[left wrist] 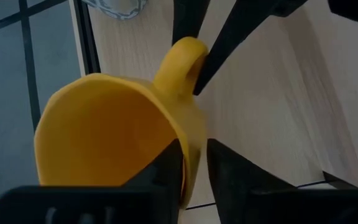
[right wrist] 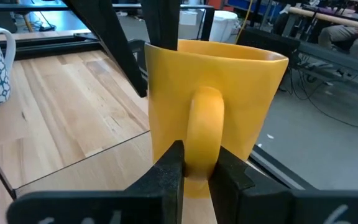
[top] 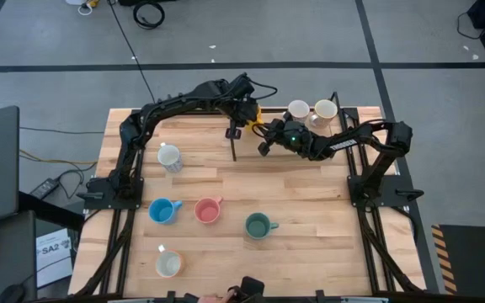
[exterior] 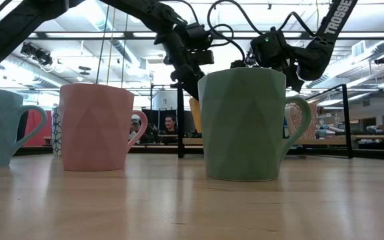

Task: Place coffee mugs
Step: Put the yellow mug on the shelf

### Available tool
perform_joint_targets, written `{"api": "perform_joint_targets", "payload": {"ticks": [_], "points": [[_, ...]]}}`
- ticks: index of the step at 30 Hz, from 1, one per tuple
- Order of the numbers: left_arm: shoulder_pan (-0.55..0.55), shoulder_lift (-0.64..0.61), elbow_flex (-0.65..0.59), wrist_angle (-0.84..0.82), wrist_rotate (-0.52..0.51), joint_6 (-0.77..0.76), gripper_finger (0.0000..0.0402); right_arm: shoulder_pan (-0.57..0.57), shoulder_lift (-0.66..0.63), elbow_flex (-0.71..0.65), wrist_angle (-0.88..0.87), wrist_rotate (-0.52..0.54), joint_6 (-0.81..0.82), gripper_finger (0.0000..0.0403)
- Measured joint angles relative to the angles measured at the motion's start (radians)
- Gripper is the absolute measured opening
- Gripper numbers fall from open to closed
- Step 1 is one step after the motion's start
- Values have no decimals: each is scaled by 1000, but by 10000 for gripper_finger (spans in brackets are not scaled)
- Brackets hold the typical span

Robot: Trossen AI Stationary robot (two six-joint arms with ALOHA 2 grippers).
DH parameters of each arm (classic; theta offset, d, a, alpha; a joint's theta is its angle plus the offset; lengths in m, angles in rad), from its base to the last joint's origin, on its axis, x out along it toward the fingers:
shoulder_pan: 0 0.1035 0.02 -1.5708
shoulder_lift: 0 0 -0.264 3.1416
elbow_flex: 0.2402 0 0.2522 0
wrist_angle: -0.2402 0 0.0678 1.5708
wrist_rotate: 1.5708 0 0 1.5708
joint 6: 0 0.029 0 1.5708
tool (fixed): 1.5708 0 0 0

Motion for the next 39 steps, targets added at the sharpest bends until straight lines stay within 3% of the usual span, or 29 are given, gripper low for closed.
{"api": "perform_joint_targets", "payload": {"ticks": [9, 22, 28, 39], "points": [[-1, -1, 0, 23, 4, -33, 119, -1, 0, 0, -53, 0, 0, 57], [-12, -43, 0, 23, -40, -60, 121, -20, -1, 0, -76, 4, 47, 58], [-29, -107, 0, -27, -74, -70, 121, -20, -1, 1, -90, -7, 48, 58], [-31, -320, 0, -241, -64, -244, 109, -20, -1, 0, -97, -19, 47, 69]]}}
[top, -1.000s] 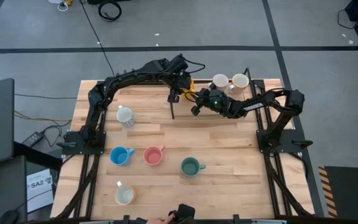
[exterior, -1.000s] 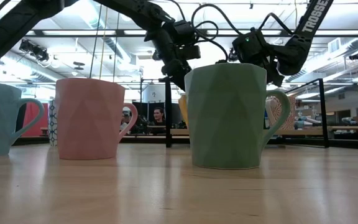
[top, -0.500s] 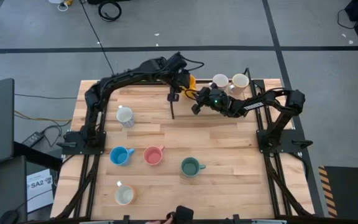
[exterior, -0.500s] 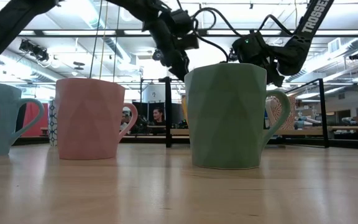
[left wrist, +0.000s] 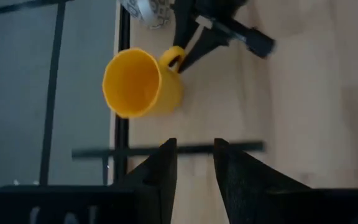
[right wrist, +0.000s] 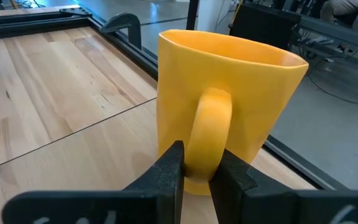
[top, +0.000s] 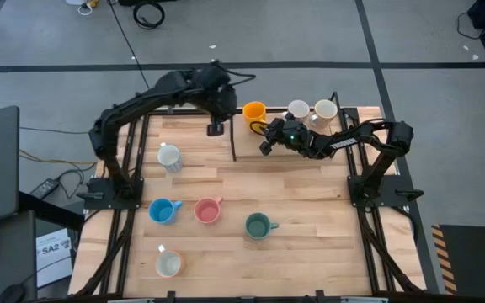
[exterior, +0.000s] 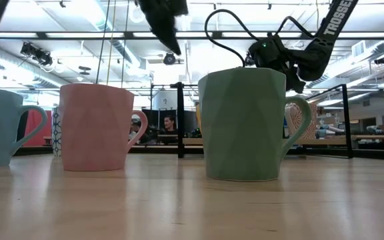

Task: Place coffee mugs
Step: Put the yellow mug on the shelf

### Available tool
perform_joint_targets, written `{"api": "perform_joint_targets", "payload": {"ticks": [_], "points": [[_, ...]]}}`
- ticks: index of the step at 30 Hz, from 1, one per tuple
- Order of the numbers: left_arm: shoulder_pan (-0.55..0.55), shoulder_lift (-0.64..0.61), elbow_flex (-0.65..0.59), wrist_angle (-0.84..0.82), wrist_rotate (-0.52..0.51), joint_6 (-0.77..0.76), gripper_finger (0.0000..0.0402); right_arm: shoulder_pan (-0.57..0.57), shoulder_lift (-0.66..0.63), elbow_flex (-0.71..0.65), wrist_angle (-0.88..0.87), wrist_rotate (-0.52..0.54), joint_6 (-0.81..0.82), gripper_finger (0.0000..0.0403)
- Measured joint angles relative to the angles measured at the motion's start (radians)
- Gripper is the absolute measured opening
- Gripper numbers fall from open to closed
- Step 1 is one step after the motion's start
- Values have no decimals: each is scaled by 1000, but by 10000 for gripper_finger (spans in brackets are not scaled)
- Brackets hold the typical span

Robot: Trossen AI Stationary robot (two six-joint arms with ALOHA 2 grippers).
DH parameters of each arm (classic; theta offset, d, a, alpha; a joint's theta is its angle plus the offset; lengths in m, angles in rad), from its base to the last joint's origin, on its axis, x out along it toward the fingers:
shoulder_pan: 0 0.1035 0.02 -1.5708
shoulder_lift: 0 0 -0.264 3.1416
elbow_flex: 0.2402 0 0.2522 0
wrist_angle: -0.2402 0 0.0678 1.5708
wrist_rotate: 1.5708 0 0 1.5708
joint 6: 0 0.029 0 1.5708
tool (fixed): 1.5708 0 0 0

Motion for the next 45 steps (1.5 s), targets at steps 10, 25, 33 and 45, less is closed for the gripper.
{"api": "perform_joint_targets", "payload": {"ticks": [10, 25, 33, 45], "points": [[1, -238, -284, 13, 137, -118, 78, 0, 0, 0, 1, -4, -2, 72], [-2, -630, -943, 403, 126, -369, 69, 0, 0, 0, -5, -44, -2, 80], [-2, -653, -997, 460, 122, -377, 69, 0, 0, 0, -20, -73, -2, 123], [-2, -652, -997, 470, 122, -361, 68, 0, -62, -1, -32, -69, -17, 182]]}}
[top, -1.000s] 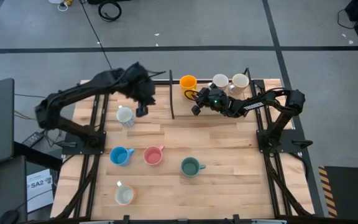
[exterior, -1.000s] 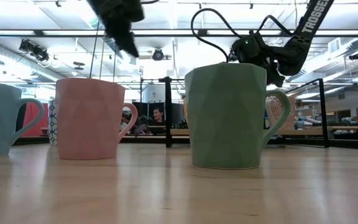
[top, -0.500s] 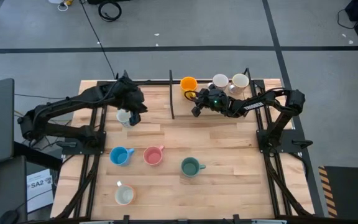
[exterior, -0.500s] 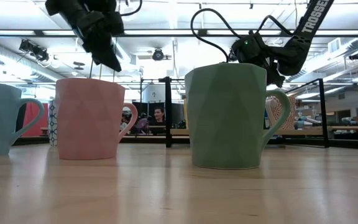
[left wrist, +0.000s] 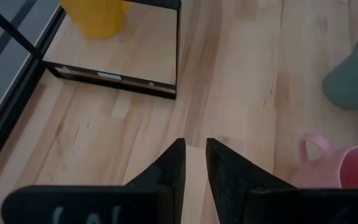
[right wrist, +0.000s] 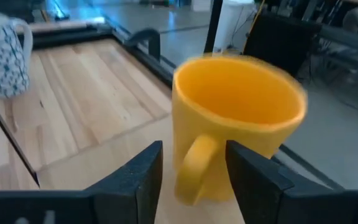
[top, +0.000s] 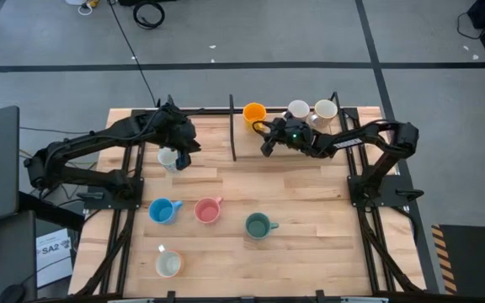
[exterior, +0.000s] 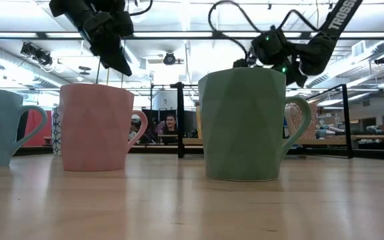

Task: Place coffee mugs
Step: Put the yellow mug on the shelf

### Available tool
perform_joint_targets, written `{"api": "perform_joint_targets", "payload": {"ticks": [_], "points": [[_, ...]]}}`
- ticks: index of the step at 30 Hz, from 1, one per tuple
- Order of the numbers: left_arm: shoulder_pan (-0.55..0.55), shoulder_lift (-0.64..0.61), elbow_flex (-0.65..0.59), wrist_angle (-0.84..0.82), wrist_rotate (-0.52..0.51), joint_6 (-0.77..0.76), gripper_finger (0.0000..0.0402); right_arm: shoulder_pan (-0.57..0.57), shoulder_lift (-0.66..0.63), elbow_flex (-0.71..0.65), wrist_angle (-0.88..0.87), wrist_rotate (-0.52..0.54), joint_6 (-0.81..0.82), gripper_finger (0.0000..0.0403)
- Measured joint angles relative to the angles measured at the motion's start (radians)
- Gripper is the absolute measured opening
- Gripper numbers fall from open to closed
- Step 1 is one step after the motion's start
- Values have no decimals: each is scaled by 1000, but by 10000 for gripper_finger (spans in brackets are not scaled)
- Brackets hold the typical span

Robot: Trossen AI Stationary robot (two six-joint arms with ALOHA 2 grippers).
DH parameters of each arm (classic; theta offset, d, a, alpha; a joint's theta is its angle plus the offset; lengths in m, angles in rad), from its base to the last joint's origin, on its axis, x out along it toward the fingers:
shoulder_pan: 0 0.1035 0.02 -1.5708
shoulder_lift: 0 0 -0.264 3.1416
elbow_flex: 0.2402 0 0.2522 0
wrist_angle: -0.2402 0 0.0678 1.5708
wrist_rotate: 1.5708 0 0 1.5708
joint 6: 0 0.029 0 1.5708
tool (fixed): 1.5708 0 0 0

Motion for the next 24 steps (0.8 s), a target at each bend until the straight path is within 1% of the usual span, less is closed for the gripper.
{"api": "perform_joint_targets", "payload": {"ticks": [7, 11, 15, 18, 21, 24], "points": [[0, 0, 0, 0, 0, -4, 68, 0, -119, 0, -85, 4, -20, 183], [0, 0, 0, -1, 0, -5, 68, -8, -179, 0, -98, 31, -54, 183], [0, 0, 0, -1, 0, -4, 68, -44, -218, 0, -96, 69, -108, 183], [0, 0, 0, -1, 0, -4, 68, -81, -226, 6, -107, 60, -113, 183], [0, 0, 0, -1, 0, -5, 69, -108, -215, 63, -206, 15, -114, 183], [0, 0, 0, -1, 0, -5, 68, -122, -199, 169, -394, -26, -127, 183]]}}
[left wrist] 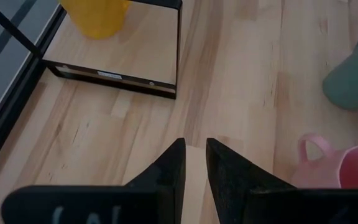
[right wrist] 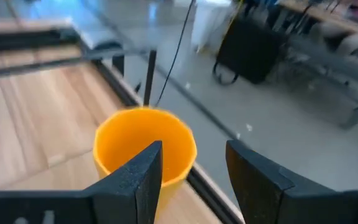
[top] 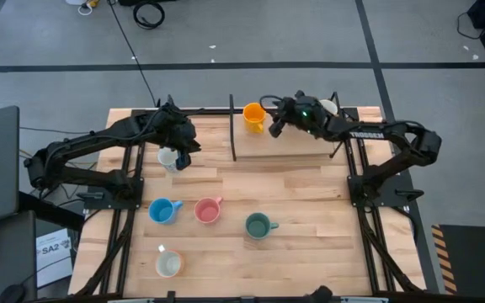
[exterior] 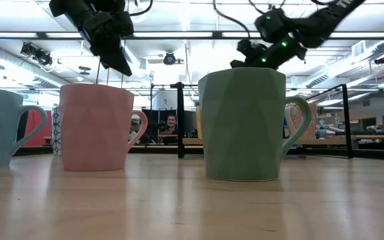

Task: Place coffee mugs
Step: Put the yellow mug on the shelf

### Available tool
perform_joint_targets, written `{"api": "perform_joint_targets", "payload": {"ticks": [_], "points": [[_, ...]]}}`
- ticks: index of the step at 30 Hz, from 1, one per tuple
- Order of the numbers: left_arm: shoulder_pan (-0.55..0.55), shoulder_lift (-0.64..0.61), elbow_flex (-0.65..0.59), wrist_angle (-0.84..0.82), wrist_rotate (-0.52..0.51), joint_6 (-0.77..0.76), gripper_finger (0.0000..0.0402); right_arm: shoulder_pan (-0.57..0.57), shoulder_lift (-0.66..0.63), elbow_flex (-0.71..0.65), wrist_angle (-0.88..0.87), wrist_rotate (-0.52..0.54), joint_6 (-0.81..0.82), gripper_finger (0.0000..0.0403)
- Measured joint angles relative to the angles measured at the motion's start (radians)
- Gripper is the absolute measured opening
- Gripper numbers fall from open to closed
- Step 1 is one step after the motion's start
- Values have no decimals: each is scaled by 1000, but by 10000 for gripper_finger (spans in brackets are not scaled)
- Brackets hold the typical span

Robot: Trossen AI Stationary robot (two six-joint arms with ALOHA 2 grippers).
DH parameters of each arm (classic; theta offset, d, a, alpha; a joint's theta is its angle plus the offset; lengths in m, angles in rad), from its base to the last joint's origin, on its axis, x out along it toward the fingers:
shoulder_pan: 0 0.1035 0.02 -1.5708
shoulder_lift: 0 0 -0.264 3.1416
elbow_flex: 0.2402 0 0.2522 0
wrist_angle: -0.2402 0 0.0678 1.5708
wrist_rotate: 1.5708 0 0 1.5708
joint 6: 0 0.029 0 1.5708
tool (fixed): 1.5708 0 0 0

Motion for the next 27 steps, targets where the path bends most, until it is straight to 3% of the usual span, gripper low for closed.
{"api": "perform_joint_targets", "payload": {"ticks": [5, 8, 17, 27], "points": [[-2, 1, 0, 4, 1, 0, 69, -7, 32, 161, -325, -19, -96, 183], [-6, 1, 0, 5, 0, 1, 69, -7, 72, 225, -396, -17, -128, 183], [-26, 1, 0, 6, 3, 5, 69, -8, 194, 260, -383, 66, -179, 183], [-40, 1, 0, 12, -1, 8, 69, -8, 205, 259, -318, 48, -177, 183]]}}
